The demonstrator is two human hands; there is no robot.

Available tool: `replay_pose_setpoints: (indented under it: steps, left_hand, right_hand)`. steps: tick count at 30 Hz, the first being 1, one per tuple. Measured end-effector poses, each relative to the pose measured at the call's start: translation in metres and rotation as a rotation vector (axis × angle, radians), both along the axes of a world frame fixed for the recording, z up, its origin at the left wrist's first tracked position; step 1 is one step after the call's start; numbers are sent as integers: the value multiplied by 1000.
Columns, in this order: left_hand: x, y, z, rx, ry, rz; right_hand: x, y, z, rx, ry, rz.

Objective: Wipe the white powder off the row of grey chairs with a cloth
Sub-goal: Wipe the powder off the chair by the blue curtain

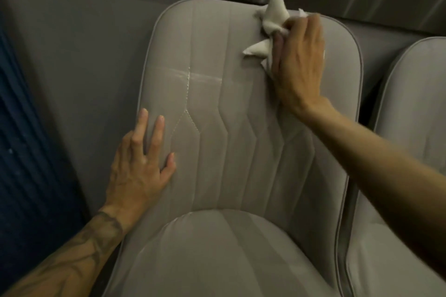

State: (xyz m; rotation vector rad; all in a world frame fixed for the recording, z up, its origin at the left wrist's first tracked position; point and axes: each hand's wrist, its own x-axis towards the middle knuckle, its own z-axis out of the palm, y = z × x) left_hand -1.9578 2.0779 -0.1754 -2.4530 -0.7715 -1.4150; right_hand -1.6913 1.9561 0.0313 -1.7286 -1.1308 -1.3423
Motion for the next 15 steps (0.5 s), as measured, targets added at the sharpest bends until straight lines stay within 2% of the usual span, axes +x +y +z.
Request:
replay_pose_setpoints:
  steps: [2, 5, 7, 9, 12, 14, 15]
  left_hand:
    - [0, 0, 1, 3, -2, -3]
    - [0, 0, 1, 2, -4, 10]
    - [0, -1, 0, 6, -4, 14]
    - [1, 0, 0, 10, -9, 19]
    - [0, 0, -1, 13, -5, 16]
    - [0, 0, -1, 17, -5, 12]
    - [0, 0, -1, 19, -5, 10]
  right_hand:
    - [-9, -2, -44, -52, -22, 21]
    - [-15, -23, -109, -408, -195, 142]
    - [-4, -32, -94, -552, -300, 172]
    - [3, -27, -55, -431, -275, 127]
    - [3, -13, -11, -118, -50, 8]
    - [-8, -8, -33, -68, 3, 5]
    - [-14, -9, -56, -109, -16, 37]
